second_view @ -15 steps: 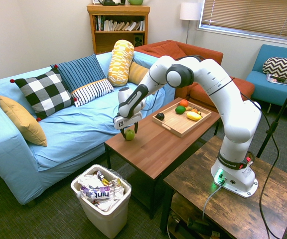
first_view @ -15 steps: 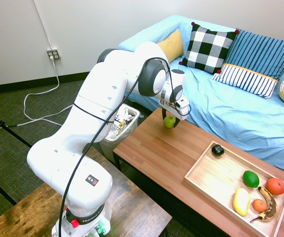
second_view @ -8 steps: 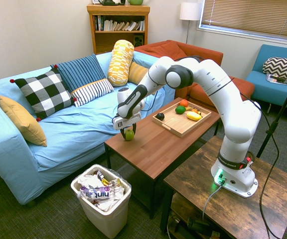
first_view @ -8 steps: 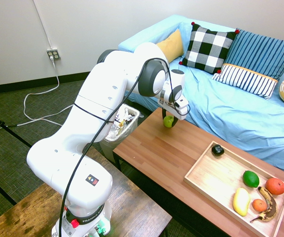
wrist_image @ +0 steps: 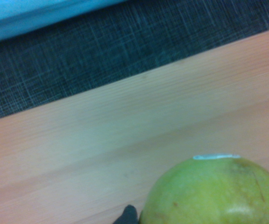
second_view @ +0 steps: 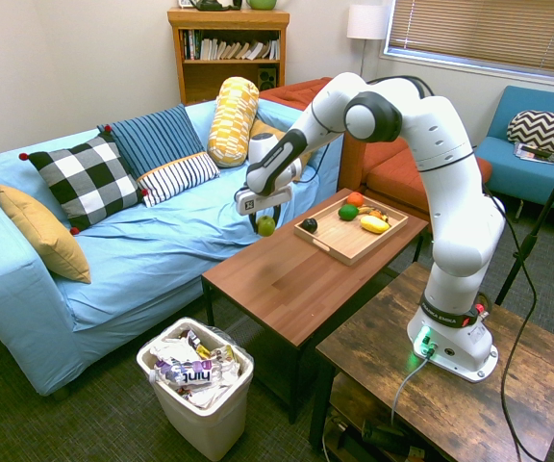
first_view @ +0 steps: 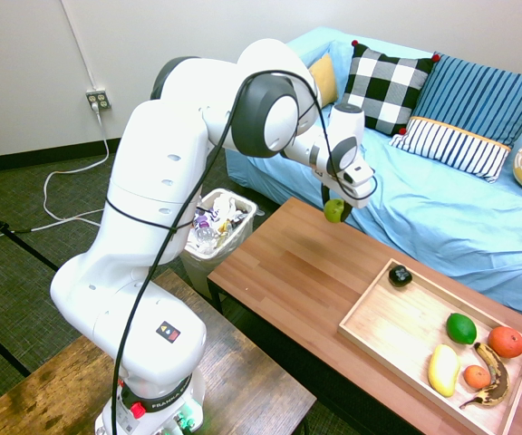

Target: Put the apple in the tray

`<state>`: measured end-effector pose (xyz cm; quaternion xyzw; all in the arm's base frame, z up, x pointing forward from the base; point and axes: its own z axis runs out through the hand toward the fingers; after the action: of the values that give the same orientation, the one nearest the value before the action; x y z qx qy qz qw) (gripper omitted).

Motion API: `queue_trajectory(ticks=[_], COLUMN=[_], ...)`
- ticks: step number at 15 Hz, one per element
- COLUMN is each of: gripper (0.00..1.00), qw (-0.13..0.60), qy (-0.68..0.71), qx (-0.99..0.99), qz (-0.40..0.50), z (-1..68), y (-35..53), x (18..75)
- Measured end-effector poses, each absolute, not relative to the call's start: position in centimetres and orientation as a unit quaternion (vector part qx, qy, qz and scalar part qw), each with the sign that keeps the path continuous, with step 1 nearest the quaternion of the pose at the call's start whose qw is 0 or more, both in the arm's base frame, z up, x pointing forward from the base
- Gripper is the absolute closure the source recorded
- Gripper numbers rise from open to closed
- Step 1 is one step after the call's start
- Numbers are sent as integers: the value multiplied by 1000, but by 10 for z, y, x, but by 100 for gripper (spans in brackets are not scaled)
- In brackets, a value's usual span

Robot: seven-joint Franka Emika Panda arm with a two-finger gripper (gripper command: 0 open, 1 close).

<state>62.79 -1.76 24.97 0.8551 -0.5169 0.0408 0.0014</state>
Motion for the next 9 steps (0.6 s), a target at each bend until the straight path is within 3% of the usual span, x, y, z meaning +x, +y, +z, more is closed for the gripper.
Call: queue_trajectory(ticks=[4, 9], gripper=[100, 100], qw=[-12, -13], qy=[-556, -607], qx=[830, 794], qz=[39, 20], z=[274, 239], y=[-127, -228], x=[593, 554])
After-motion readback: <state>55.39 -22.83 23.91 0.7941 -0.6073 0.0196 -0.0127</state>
